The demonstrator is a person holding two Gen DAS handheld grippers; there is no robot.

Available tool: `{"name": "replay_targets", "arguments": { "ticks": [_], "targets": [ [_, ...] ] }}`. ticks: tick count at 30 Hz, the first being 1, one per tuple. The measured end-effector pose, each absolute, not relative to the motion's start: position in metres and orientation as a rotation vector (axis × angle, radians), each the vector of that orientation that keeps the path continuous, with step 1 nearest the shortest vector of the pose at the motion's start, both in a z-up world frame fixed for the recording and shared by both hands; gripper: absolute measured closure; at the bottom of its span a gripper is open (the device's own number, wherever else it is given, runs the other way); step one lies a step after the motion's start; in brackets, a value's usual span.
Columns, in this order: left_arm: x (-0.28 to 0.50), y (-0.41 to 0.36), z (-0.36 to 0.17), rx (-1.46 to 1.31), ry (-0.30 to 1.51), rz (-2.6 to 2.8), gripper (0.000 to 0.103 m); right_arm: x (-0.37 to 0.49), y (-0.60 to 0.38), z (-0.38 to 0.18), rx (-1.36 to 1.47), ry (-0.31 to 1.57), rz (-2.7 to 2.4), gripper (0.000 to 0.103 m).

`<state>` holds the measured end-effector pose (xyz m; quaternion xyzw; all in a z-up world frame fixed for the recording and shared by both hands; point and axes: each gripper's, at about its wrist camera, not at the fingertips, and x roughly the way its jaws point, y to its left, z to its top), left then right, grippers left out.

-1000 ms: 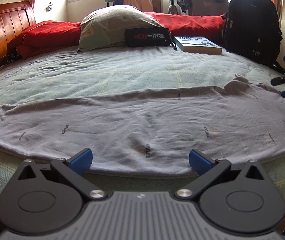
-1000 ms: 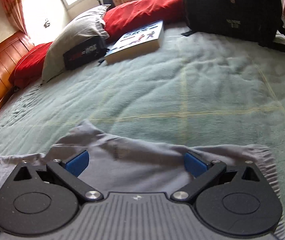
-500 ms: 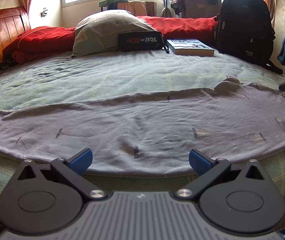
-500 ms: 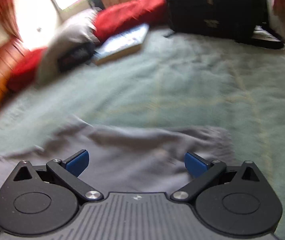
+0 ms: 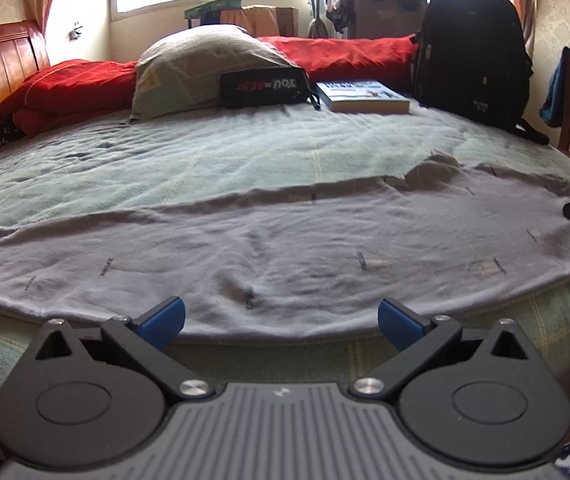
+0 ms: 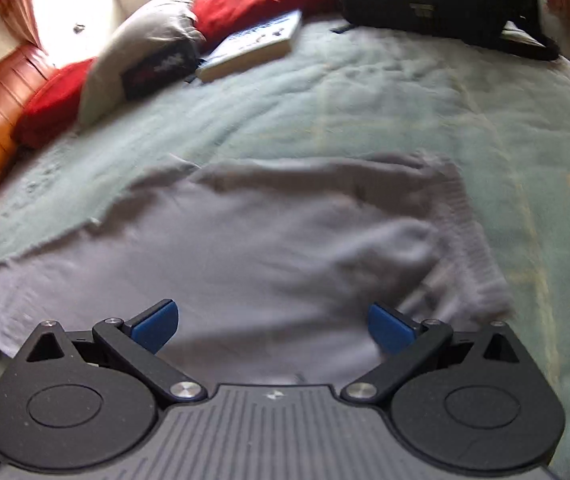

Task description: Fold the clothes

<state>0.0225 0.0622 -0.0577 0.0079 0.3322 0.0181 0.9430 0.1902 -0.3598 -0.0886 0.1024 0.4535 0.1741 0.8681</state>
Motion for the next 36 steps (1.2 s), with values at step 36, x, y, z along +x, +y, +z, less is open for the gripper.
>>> {"name": "replay_targets", "arguments": {
  "ticks": [36],
  "targets": [
    [0.015,0.064,-0.057,-0.016,0.671,0.036,0.001,0.162,-0.302,-0.074,0.290,0.938,0.479,0.000]
  ]
}}
